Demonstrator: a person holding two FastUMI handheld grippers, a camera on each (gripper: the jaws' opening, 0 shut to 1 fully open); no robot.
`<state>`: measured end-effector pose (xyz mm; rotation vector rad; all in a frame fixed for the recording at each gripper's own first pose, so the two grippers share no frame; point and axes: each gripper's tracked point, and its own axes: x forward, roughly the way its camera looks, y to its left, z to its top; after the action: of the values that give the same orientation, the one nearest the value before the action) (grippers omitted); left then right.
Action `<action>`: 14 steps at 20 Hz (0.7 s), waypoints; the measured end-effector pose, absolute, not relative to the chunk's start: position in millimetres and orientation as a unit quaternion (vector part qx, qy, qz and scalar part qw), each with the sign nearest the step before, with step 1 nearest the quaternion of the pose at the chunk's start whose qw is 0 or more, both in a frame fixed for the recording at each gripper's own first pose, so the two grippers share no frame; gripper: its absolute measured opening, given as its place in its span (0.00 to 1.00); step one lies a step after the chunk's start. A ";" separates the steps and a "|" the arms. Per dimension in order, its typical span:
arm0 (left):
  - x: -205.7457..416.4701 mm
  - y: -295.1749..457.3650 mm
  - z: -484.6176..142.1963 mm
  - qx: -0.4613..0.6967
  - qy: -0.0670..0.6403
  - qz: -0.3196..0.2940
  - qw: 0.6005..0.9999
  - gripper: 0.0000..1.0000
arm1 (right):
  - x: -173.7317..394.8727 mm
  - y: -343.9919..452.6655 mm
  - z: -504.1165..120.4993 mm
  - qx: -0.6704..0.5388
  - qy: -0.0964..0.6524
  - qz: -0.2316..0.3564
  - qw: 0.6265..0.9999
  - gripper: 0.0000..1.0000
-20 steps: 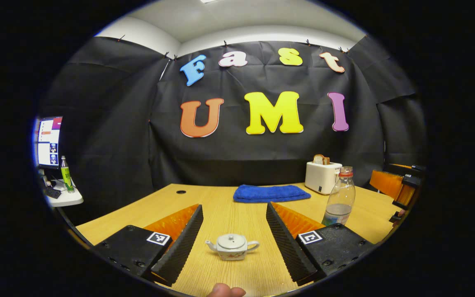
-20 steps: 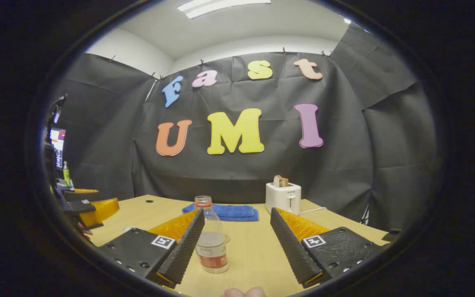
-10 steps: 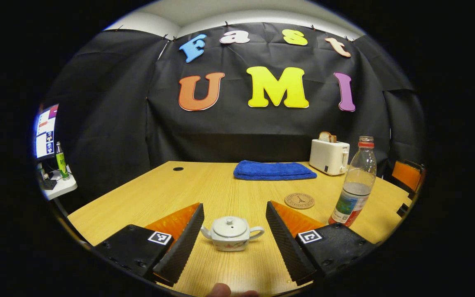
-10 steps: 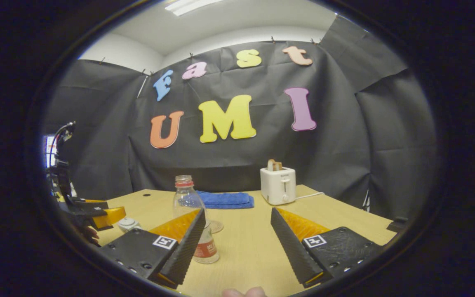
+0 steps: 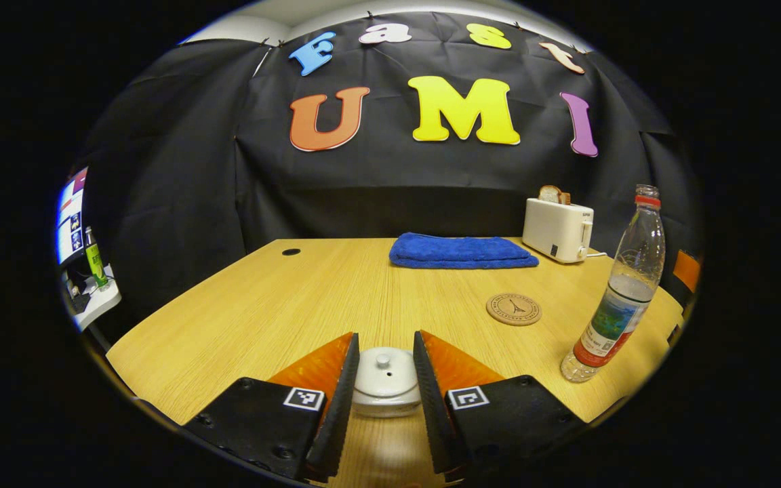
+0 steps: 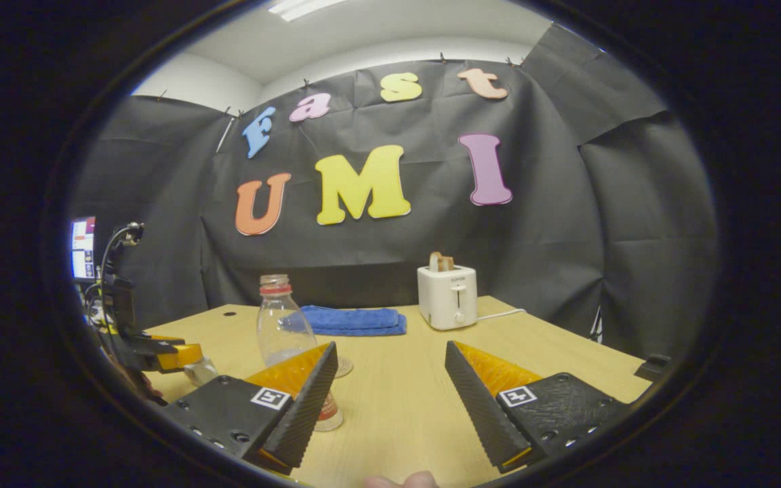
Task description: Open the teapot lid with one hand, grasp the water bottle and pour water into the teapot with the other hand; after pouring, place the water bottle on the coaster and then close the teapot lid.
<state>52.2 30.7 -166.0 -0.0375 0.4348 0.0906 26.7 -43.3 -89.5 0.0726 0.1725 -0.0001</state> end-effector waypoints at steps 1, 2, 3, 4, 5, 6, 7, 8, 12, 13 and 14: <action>52.2 34.0 -167.0 -0.018 0.219 0.052 0.974 0.47 | 27.2 -41.1 -92.4 0.035 0.089 0.004 0.995 0.95; 51.1 35.7 -168.2 -0.020 0.218 0.053 0.974 0.40 | 26.9 -40.4 -93.5 0.033 0.091 0.007 0.995 0.95; 50.4 37.0 -167.0 -0.018 0.220 0.056 0.974 0.33 | 26.8 -40.1 -95.3 0.033 0.092 0.011 0.995 0.95; 52.5 36.9 -167.3 -0.021 0.220 0.053 0.974 0.29 | 25.6 -38.2 -95.5 0.034 0.092 0.017 0.995 0.95; 55.8 34.5 -165.8 -0.022 0.218 0.048 0.974 0.20 | 24.8 -35.9 -96.2 0.035 0.091 0.023 0.995 0.95; 54.8 34.2 -164.8 -0.021 0.217 0.048 0.975 0.17 | 23.8 -34.6 -95.9 0.035 0.091 0.028 0.995 0.95; 53.3 33.2 -164.3 -0.022 0.216 0.044 0.975 0.06 | 23.8 -32.4 -97.1 0.035 0.092 0.033 0.995 0.95; 54.6 32.2 -162.2 -0.027 0.214 0.041 0.976 0.05 | 23.2 -29.9 -97.1 0.034 0.091 0.039 0.994 0.95; 52.9 30.7 -143.1 -0.044 0.188 0.027 0.981 0.03 | 18.4 -18.0 -97.0 0.033 0.095 0.054 0.993 0.95; 53.4 28.2 -137.4 -0.047 0.183 0.020 0.982 0.03 | 17.2 -10.9 -98.1 0.035 0.096 0.063 0.993 0.95; 51.6 27.1 -131.5 -0.047 0.178 0.018 0.983 0.03 | 16.5 -5.0 -100.5 0.034 0.100 0.069 0.992 0.95</action>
<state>51.6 27.1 -131.5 -0.0938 0.3581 0.0368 16.5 -5.0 -100.5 0.0680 0.1997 0.1377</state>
